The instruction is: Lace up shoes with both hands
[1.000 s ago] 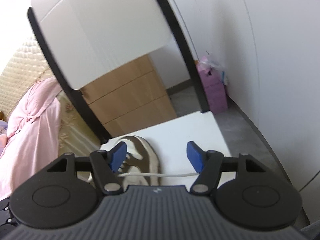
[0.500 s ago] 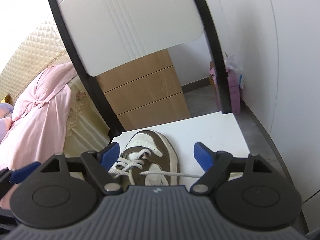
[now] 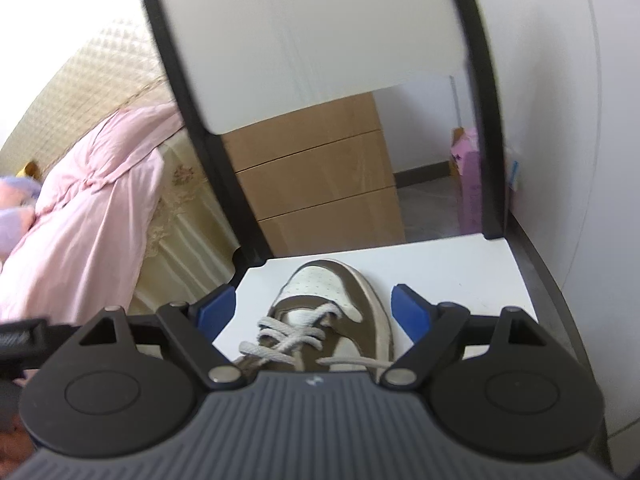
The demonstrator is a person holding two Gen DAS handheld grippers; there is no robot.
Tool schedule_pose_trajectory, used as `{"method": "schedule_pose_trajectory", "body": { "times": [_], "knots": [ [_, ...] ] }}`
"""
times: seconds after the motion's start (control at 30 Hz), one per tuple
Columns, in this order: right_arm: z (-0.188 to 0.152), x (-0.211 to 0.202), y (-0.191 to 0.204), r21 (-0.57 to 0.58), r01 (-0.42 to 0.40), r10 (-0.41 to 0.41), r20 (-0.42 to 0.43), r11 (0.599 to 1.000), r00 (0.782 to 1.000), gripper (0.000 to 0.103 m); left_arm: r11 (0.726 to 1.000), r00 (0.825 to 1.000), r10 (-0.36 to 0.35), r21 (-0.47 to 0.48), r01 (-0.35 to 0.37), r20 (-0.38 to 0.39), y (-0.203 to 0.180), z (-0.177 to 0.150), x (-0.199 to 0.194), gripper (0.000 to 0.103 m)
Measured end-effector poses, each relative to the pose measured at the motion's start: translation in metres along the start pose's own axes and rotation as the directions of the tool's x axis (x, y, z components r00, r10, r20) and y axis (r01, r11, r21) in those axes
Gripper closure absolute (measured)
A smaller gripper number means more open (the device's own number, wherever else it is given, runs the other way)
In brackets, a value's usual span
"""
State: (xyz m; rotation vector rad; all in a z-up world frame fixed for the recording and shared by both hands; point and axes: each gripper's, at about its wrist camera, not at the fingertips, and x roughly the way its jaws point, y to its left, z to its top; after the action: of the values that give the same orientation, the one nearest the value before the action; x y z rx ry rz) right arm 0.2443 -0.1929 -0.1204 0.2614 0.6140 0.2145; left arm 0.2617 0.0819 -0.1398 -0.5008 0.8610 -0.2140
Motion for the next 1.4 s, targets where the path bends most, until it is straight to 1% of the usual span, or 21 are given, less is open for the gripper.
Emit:
{"method": "schedule_pose_trajectory", "body": {
  "times": [0.1,0.17,0.23,0.27,0.33,0.4,0.43,0.47,0.53,0.67,0.77,0.8,0.9,1.0,1.1,1.13,1.2,1.23,1.27,1.33,1.4],
  "knots": [
    [-0.001,0.003,0.009,-0.052,-0.026,0.026,-0.004,0.998,1.0,0.017,0.989,0.998,-0.044,-0.143,0.038,-0.039,0.02,0.006,0.01,0.018],
    [-0.001,0.004,0.016,-0.094,-0.028,0.028,-0.004,0.995,1.0,0.017,0.969,0.996,-0.067,-0.241,0.05,-0.063,0.033,0.008,0.017,0.021],
    [-0.002,0.006,0.022,-0.134,-0.039,0.037,-0.016,0.99,0.999,0.018,0.933,0.991,-0.109,-0.352,0.074,-0.082,0.046,0.008,0.025,0.022],
    [-0.003,0.007,0.024,-0.148,-0.047,0.044,-0.024,0.988,0.999,0.018,0.91,0.988,-0.127,-0.407,0.08,-0.091,0.053,0.007,0.029,0.025],
    [-0.005,0.01,0.026,-0.16,-0.057,0.05,-0.042,0.985,0.998,0.02,0.871,0.982,-0.154,-0.483,0.085,-0.105,0.064,0.005,0.035,0.027],
    [-0.007,0.013,0.027,-0.17,-0.067,0.056,-0.067,0.983,0.996,0.022,0.847,0.98,-0.169,-0.524,0.089,-0.106,0.069,0.004,0.038,0.031],
    [-0.008,0.015,0.027,-0.174,-0.069,0.056,-0.079,0.982,0.995,0.028,0.841,0.979,-0.171,-0.534,0.089,-0.107,0.069,0.003,0.04,0.033],
    [-0.009,0.016,0.028,-0.178,-0.067,0.051,-0.095,0.982,0.994,0.036,0.834,0.978,-0.175,-0.544,0.087,-0.113,0.069,0.002,0.042,0.033],
    [-0.012,0.019,0.028,-0.186,-0.054,0.032,-0.118,0.981,0.993,0.042,0.829,0.977,-0.175,-0.554,0.078,-0.125,0.068,0.001,0.046,0.033],
    [-0.013,0.018,0.025,-0.171,-0.056,0.035,-0.124,0.984,0.992,0.043,0.815,0.976,-0.172,-0.576,0.063,-0.137,0.066,-0.003,0.045,0.033],
    [-0.014,0.017,0.021,-0.149,-0.062,0.043,-0.129,0.987,0.991,0.043,0.775,0.967,-0.209,-0.628,0.074,-0.144,0.071,-0.009,0.047,0.033],
    [-0.014,0.016,0.021,-0.145,-0.063,0.044,-0.129,0.987,0.991,0.043,0.768,0.966,-0.213,-0.636,0.074,-0.145,0.071,-0.011,0.049,0.033],
    [-0.013,0.014,0.02,-0.139,-0.067,0.05,-0.126,0.988,0.991,0.043,0.783,0.968,-0.186,-0.621,0.044,-0.166,0.07,-0.012,0.058,0.033],
    [-0.012,0.012,0.019,-0.133,-0.074,0.057,-0.123,0.988,0.991,0.043,0.786,0.968,-0.171,-0.617,0.021,-0.185,0.067,-0.014,0.069,0.033],
    [-0.011,0.012,0.018,-0.12,-0.076,0.061,-0.124,0.99,0.99,0.042,0.803,0.974,-0.139,-0.596,0.007,-0.176,0.061,-0.013,0.076,0.035],
    [-0.011,0.012,0.017,-0.115,-0.075,0.061,-0.123,0.99,0.99,0.042,0.806,0.976,-0.131,-0.592,0.003,-0.173,0.059,-0.013,0.078,0.042],
    [-0.01,0.01,0.018,-0.111,-0.075,0.062,-0.118,0.991,0.991,0.042,0.807,0.978,-0.127,-0.591,0.006,-0.163,0.057,-0.014,0.083,0.048],
    [-0.01,0.007,0.018,-0.109,-0.076,0.064,-0.111,0.991,0.992,0.042,0.804,0.98,-0.126,-0.595,0.009,-0.155,0.057,-0.014,0.084,0.061],
    [-0.009,0.004,0.018,-0.106,-0.077,0.066,-0.104,0.991,0.992,0.042,0.801,0.981,-0.124,-0.599,0.012,-0.147,0.056,-0.015,0.085,0.078],
    [-0.007,-0.002,0.016,-0.099,-0.077,0.069,-0.086,0.992,0.994,0.042,0.802,0.985,-0.118,-0.597,0.021,-0.123,0.054,-0.016,0.084,0.094],
    [-0.005,-0.01,0.014,-0.09,-0.075,0.069,-0.067,0.993,0.995,0.042,0.812,0.986,-0.137,-0.581,0.056,-0.096,0.05,-0.015,0.081,0.097]
  ]
}}
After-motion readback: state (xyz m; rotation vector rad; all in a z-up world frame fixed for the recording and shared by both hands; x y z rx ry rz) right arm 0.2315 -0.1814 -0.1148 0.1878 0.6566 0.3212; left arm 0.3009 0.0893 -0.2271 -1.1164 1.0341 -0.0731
